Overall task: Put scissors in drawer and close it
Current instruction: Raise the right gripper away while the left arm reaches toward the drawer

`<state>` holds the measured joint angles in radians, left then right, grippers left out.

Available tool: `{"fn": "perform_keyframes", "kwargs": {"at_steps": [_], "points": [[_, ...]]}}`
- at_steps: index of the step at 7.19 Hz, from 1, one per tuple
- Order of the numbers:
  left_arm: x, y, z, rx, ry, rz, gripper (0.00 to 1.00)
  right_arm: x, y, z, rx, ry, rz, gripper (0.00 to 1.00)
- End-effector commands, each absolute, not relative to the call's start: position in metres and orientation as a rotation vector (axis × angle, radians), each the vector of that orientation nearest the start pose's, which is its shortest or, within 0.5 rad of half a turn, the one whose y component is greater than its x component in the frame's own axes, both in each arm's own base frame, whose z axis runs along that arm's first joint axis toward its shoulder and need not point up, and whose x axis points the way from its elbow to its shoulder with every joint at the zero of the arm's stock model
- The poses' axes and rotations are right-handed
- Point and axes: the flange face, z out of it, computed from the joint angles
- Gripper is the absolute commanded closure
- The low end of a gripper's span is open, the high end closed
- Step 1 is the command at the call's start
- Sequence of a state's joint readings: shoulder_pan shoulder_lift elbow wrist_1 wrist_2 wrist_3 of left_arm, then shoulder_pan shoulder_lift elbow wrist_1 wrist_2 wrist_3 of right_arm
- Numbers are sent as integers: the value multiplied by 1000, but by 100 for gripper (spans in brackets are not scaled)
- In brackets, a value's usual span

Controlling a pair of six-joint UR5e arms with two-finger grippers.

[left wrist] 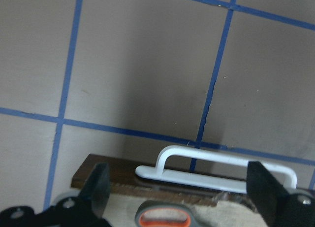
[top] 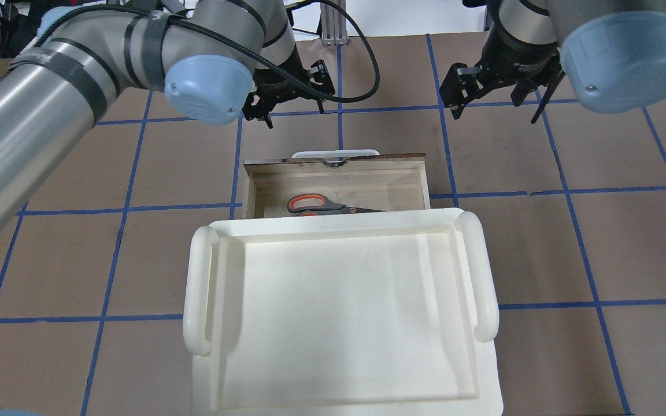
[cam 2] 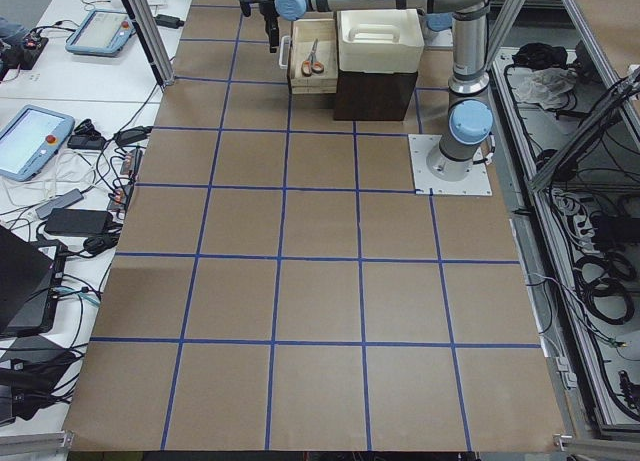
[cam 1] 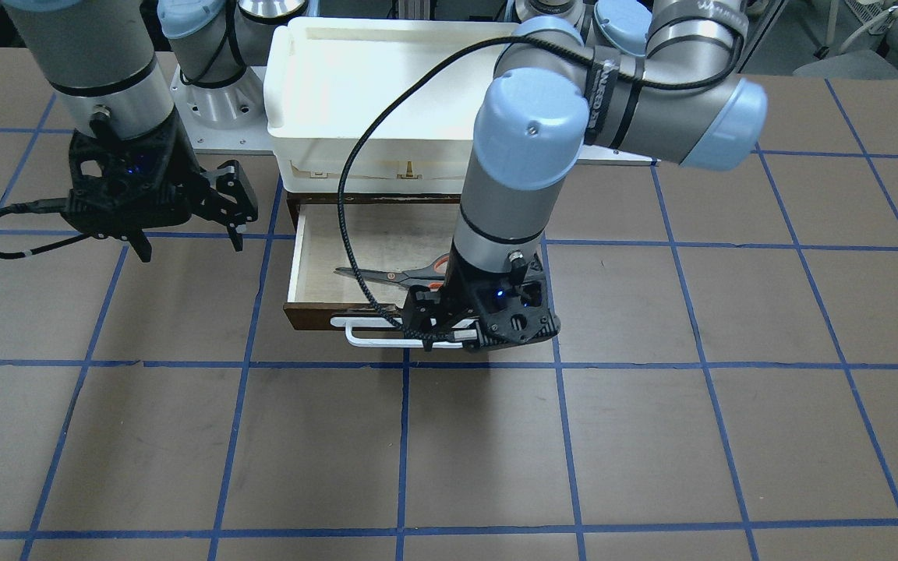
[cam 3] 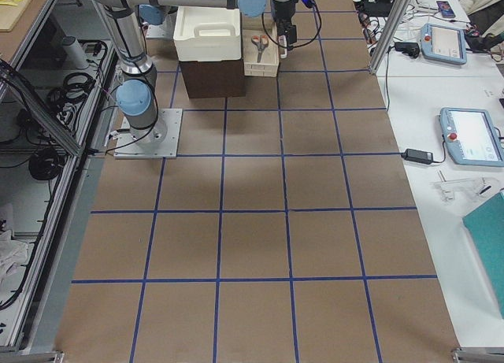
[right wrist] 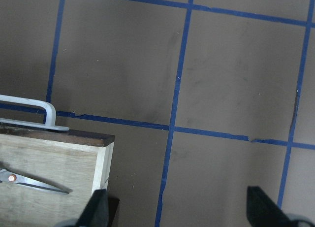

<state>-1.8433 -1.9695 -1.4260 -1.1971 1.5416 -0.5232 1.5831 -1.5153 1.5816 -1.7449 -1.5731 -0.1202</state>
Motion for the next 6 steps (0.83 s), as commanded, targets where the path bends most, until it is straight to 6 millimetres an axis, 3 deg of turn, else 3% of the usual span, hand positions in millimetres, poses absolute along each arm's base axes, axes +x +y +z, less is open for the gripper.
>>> {"fn": "perform_keyframes", "kwargs": {"at_steps": [1, 3, 6], "points": [[-334, -614, 328, -389, 3134, -154, 2, 117, -517, 471, -104, 3145, -94, 0], [-341, -625, 299, -362, 3122, -109, 2, 118, -495, 493, -106, 3136, -114, 0], [-353, -622, 274, -228, 3124, -33, 1, 116, -490, 499, -99, 3152, -120, 0]]}}
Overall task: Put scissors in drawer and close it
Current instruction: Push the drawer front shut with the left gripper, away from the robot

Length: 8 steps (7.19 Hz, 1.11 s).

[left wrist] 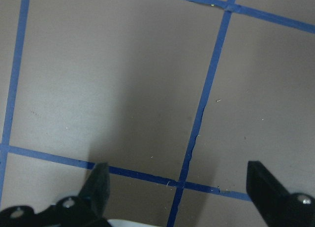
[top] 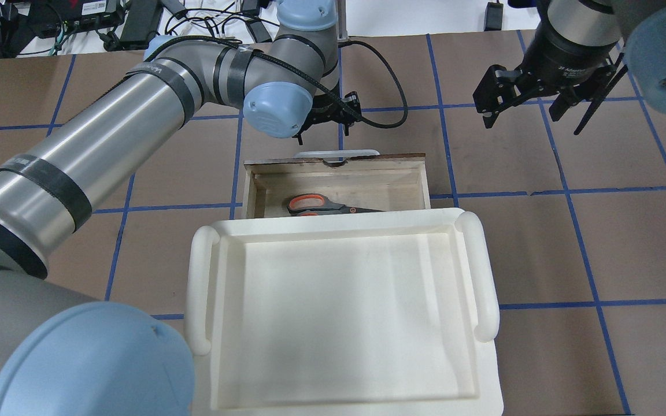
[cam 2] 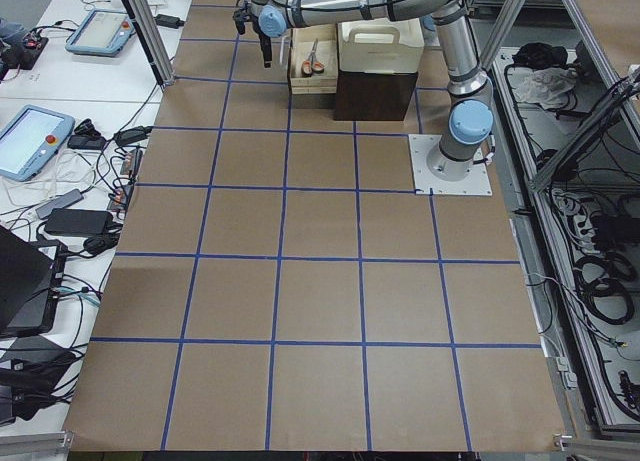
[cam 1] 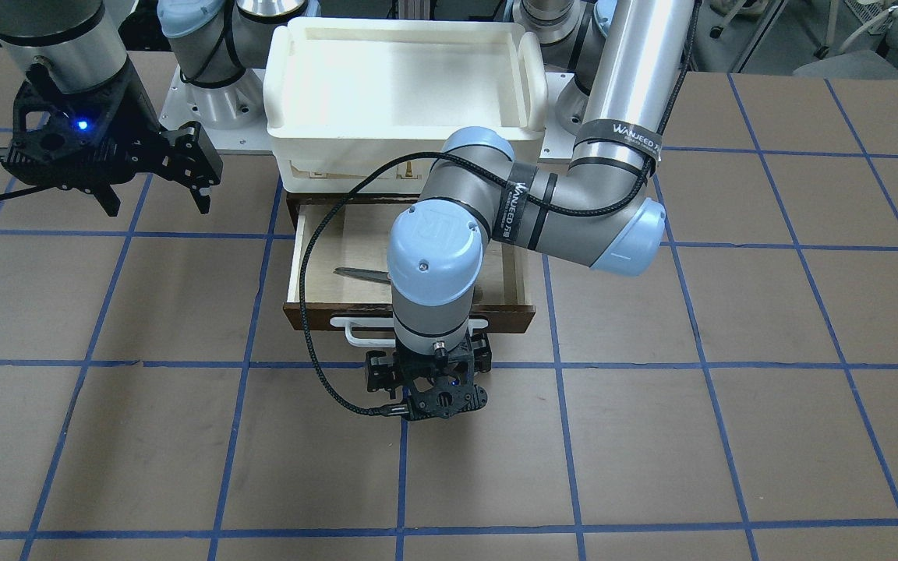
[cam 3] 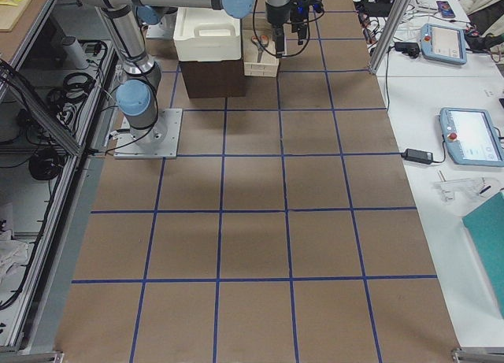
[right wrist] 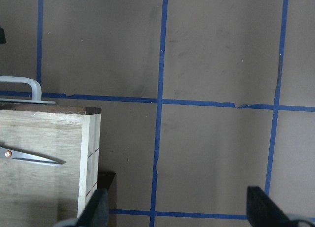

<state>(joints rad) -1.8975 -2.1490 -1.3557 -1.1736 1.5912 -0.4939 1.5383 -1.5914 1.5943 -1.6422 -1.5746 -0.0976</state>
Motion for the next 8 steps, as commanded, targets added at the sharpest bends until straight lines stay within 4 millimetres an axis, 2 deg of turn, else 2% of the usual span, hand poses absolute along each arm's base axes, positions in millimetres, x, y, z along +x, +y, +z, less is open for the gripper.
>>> {"fn": "perform_keyframes", "kwargs": {"at_steps": [1, 3, 5, 6, 8], "points": [[-354, -618, 272, -229, 3136, 14, 1, 114, -490, 500, -99, 3152, -127, 0], [-360, -583, 285, -207, 3120, 264, 0, 115, -490, 499, -106, 3149, -115, 0], [-357, -555, 278, -145, 3079, 409, 0, 115, -489, 498, -108, 3149, -110, 0], [-353, -538, 267, -133, 3077, 475, 0, 115, -490, 498, -111, 3149, -117, 0], [-350, -511, 267, -111, 3089, 618, 0, 115, -491, 497, -106, 3151, -117, 0]]}}
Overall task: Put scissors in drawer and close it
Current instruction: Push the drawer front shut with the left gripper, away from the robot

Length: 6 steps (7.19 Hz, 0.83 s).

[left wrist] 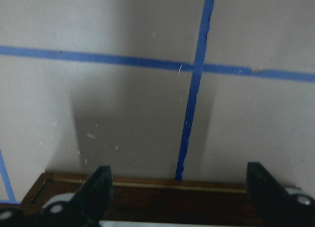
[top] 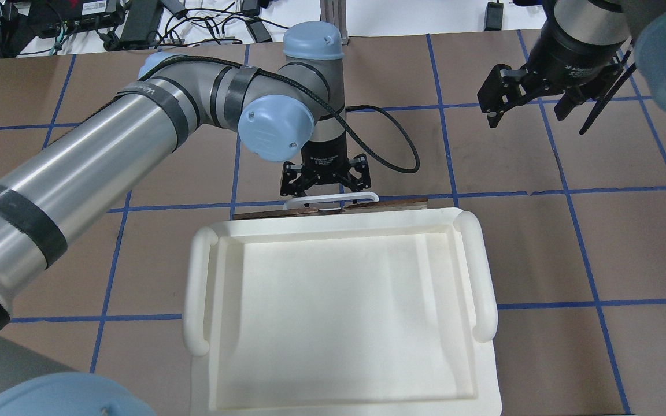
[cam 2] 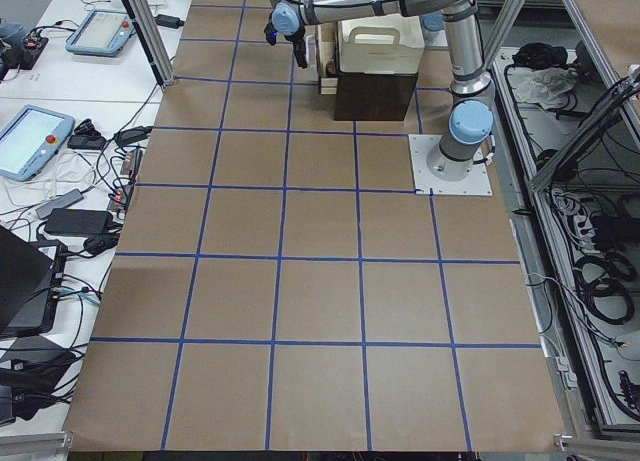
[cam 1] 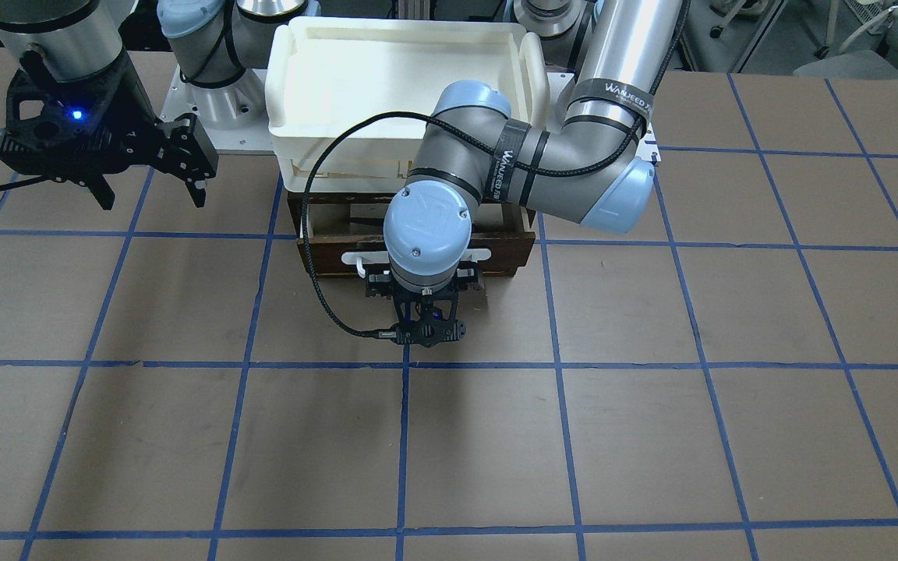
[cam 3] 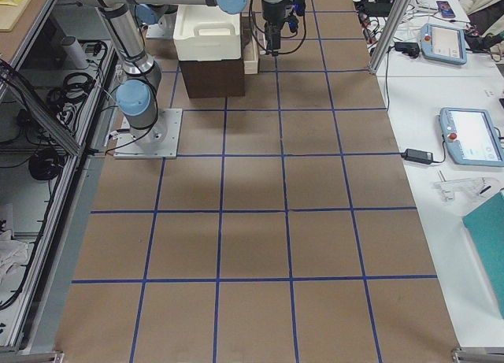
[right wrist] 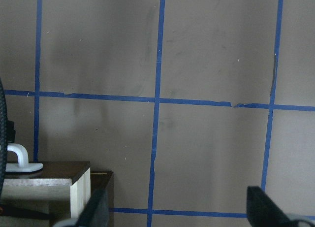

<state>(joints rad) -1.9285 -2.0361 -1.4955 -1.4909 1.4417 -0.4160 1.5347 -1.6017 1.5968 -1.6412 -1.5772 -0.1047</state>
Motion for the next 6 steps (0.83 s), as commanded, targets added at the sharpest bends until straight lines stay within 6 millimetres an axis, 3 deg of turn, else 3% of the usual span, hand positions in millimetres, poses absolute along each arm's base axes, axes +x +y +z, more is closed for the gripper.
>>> {"fn": "perform_keyframes", "kwargs": {"at_steps": [1, 2, 4, 6], "points": [[-347, -500, 266, -60, 3055, 706, 0, 115, -491, 497, -104, 3151, -117, 0], [-345, -487, 270, -8, 3017, 795, 0, 114, -491, 497, -103, 3152, -120, 0], [-345, -490, 274, 6, 3033, 765, 0, 114, -491, 497, -103, 3152, -117, 0], [-352, -520, 290, 7, 3165, 455, 0, 114, -491, 497, -103, 3152, -117, 0]]}}
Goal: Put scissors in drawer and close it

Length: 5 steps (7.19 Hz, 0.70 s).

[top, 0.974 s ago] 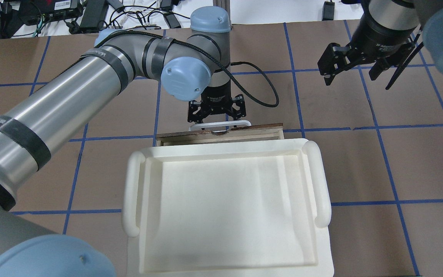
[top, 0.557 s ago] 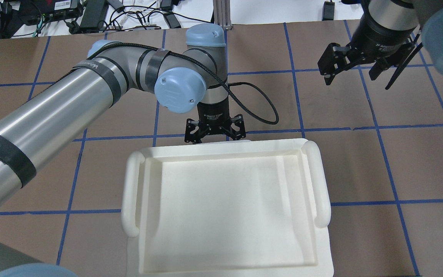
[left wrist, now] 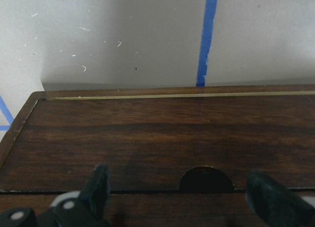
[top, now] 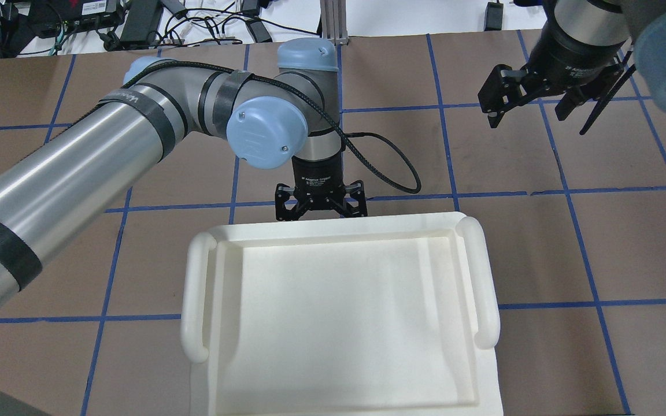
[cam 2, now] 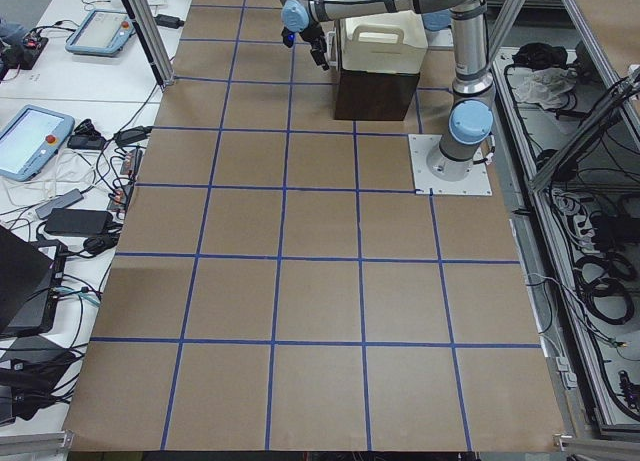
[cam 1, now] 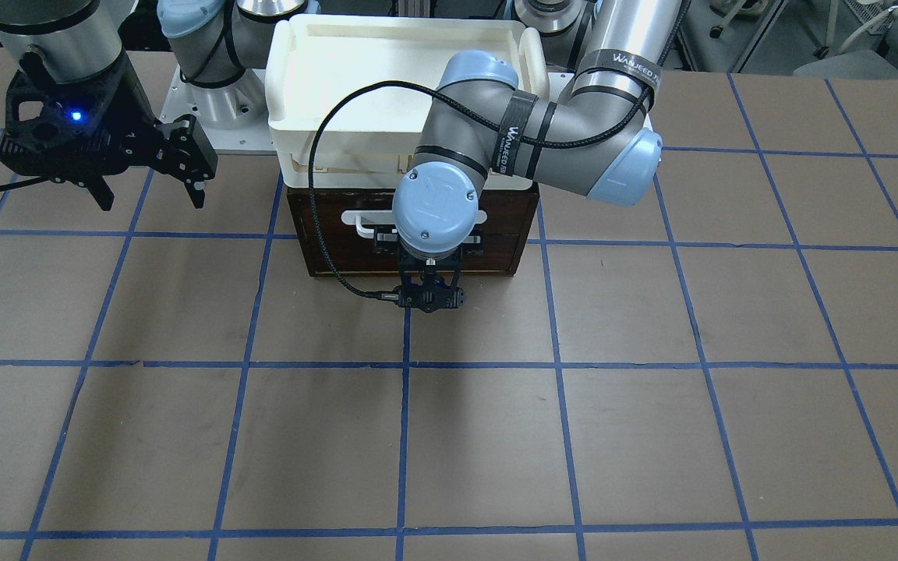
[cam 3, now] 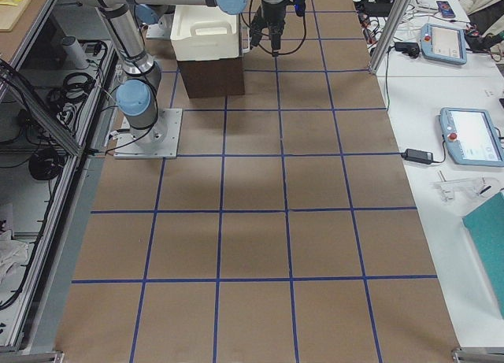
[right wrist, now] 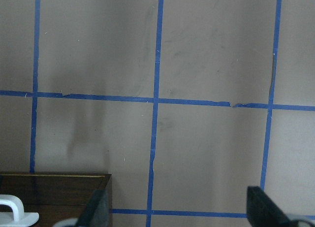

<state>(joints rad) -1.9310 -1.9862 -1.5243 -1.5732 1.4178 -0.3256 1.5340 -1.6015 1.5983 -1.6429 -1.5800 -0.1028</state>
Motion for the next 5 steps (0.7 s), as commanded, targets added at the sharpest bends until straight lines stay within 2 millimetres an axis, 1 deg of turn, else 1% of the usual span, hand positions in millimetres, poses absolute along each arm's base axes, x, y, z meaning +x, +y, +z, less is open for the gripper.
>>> {"fn": "perform_keyframes", "kwargs": {"at_steps": [1, 2, 3, 4, 5], "points": [[-358, -536, 290, 10, 3218, 300, 0, 114, -491, 497, -103, 3152, -117, 0], [-356, -537, 304, 5, 3231, 244, 0, 114, -491, 497, -103, 3152, -117, 0], [-352, -538, 339, 18, 3218, 129, 0, 114, -491, 497, -103, 3152, -117, 0], [-348, -537, 395, 46, 3214, -35, 0, 114, -491, 497, -103, 3152, -117, 0], [-339, -517, 440, 47, 3232, -112, 0, 114, -491, 497, -103, 3152, -117, 0]]}}
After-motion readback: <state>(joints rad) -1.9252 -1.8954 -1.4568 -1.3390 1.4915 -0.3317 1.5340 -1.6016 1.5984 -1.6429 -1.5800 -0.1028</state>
